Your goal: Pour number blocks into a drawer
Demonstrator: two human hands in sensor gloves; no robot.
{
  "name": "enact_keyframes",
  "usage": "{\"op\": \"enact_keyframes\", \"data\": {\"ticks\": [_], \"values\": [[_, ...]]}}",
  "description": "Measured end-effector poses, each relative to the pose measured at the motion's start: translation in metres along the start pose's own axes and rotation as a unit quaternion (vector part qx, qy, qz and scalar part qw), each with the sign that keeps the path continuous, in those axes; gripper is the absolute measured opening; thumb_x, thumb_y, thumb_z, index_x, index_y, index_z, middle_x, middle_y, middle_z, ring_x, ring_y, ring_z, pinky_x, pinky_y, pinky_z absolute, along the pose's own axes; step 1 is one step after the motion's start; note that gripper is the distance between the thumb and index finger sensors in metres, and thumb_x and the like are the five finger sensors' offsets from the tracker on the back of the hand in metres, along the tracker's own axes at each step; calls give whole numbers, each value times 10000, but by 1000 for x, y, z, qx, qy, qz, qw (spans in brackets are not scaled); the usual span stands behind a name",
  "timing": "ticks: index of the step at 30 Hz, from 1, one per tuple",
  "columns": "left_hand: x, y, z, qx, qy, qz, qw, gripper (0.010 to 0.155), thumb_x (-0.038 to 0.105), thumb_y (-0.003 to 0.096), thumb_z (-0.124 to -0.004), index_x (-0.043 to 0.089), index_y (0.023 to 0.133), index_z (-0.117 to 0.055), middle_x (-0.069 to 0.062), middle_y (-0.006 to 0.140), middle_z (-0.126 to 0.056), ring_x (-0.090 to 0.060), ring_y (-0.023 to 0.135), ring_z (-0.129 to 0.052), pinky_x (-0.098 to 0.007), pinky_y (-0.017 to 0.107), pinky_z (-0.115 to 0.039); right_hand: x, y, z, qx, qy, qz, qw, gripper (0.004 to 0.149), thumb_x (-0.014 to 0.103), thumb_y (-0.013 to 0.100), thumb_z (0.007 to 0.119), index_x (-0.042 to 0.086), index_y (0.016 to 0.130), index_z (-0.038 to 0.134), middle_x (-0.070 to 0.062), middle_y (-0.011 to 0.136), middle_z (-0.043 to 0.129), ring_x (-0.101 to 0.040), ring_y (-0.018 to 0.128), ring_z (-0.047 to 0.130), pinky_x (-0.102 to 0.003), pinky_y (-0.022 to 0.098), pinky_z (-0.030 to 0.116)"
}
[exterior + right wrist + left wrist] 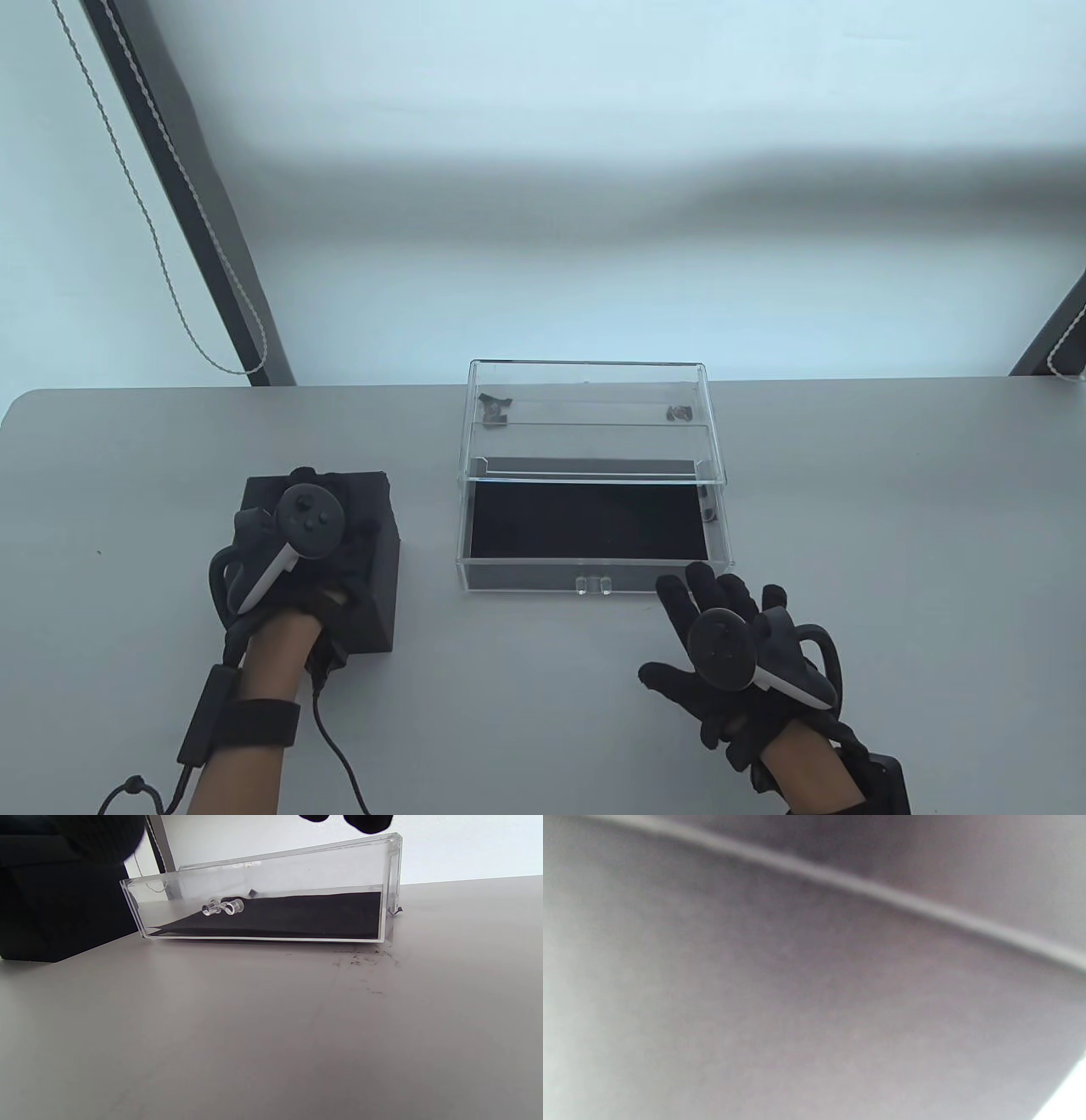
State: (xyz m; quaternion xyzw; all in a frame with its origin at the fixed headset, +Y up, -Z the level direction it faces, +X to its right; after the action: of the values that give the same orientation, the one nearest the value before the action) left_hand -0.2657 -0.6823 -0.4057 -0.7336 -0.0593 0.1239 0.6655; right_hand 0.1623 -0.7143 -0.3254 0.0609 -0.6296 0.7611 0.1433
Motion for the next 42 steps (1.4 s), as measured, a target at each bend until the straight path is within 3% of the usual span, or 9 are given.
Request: {"op": "enact_keyframes", "data": {"ticks": [26,42], "values": [[55,-95,-24,16,11,-18,1000,789,684,509,-436,236,1129,-238,-110,1244,-148,-417,1139,-132,-716,766,-128,3,0,4,1,-9,0,1000,930,752,433,648,305,1103,184,-128,1223,231,-489,1104,346,-765,719,225],[131,-115,-48,0,11,-62,998,795,679,515,-429,221,1128,-216,-128,1241,-123,-433,1131,-115,-732,754,-104,3,1,4,2,-7,10,1000,927,746,432,651,305,1102,186,-128,1222,235,-488,1103,350,-764,719,228]]}}
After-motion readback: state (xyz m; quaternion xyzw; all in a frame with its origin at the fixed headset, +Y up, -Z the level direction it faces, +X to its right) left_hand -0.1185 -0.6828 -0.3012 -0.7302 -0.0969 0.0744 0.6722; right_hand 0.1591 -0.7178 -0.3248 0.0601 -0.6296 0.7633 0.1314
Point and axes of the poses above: the tracker on the back of each hand, its own x axis roughly to the thumb side, its own y axis roughly from the wrist to the fingertips, z = x × y, the point moved 4 cm from there along y, roughly from the wrist to the fingertips
